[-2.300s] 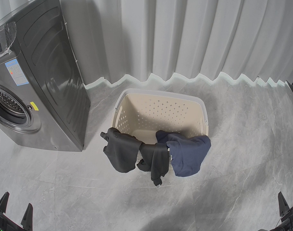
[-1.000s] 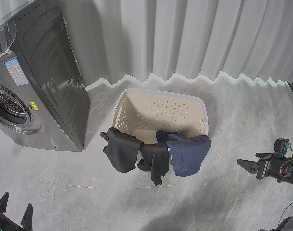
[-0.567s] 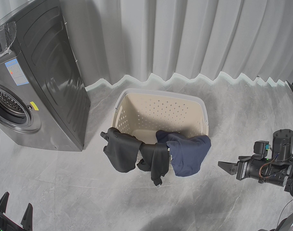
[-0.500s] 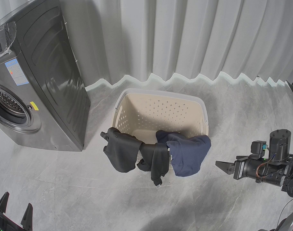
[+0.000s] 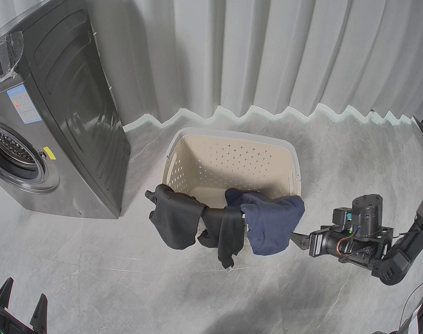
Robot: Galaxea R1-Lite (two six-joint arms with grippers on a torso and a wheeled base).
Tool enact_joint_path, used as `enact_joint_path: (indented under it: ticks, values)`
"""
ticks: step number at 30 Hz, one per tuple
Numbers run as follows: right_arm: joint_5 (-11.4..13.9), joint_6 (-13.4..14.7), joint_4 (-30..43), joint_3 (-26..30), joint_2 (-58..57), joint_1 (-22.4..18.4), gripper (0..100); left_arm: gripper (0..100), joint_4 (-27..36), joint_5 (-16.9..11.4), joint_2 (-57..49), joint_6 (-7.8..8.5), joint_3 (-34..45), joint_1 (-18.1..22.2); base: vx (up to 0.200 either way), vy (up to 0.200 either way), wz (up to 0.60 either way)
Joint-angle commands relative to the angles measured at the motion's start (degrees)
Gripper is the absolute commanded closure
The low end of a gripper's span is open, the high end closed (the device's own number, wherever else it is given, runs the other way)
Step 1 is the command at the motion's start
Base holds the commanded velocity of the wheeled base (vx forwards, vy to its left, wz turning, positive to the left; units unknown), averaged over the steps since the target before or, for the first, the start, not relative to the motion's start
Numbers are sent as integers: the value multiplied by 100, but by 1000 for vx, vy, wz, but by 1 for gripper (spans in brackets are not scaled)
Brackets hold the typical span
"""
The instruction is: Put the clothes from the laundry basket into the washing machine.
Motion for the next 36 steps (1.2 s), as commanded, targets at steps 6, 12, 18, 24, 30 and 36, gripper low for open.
enact_joint_path:
  ticks: [6,12,18,24,30,36]
  values:
    - [-17,-23,-142,-667,1144,63,0,0,2,4,-77,0,92,1,0,0,0]
    - [-26,-32,-142,-974,1505,72,0,0,2,4,-77,-9,92,1,0,0,0]
    - [-26,-129,-151,-1221,1751,54,0,0,2,4,-77,-9,92,1,0,0,0]
    - [-17,-138,-151,-1484,1935,63,0,0,2,4,-77,-17,92,1,0,0,0]
    - [-26,-138,-142,-1686,2102,54,0,0,-7,4,-77,-17,92,1,0,0,0]
    - [-26,-138,-142,-1959,2243,1,0,0,2,4,-77,-17,92,1,0,0,0]
